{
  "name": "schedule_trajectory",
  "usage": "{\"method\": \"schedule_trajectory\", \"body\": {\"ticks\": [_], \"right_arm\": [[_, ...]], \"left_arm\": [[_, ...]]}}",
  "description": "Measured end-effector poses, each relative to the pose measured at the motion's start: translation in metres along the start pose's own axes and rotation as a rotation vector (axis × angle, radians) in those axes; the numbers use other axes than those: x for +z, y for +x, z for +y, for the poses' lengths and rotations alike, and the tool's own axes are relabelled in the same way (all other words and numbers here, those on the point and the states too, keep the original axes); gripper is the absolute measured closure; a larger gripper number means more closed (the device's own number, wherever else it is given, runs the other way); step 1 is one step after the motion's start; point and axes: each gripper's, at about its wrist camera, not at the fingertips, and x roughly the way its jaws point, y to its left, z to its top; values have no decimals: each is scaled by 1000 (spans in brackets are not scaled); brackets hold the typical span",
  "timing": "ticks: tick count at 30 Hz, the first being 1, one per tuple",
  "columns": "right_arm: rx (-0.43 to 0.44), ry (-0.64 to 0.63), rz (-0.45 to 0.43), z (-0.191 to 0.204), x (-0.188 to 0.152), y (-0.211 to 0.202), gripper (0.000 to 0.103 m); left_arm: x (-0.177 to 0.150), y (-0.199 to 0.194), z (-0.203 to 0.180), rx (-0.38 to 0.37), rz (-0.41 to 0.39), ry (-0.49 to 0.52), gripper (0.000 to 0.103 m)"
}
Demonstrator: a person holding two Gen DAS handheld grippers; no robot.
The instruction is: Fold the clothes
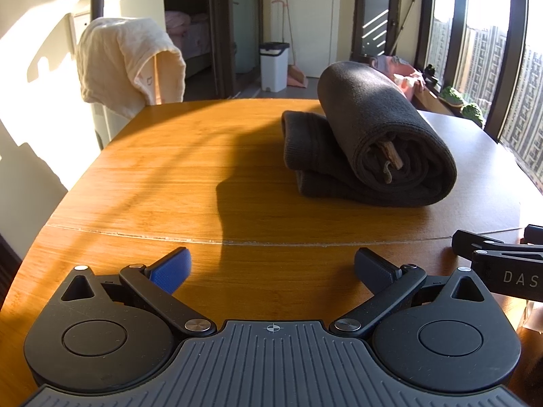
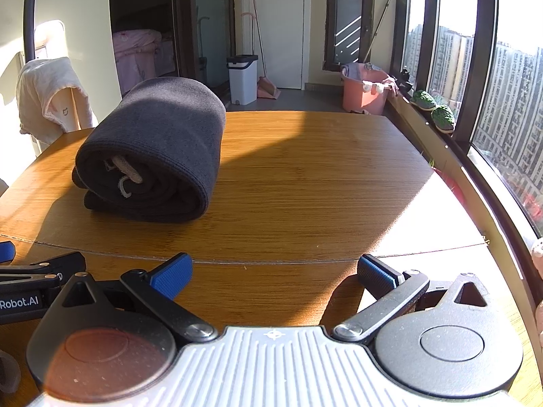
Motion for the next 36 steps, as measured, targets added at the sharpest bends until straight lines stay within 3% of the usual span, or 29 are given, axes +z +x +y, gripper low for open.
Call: {"method": "schedule_trajectory", "body": {"ticks": [36], "right_arm": [[5,-2,-3,3,0,0,0]], "left_arm": [[1,0,0,1,-2,-1,0]]}}
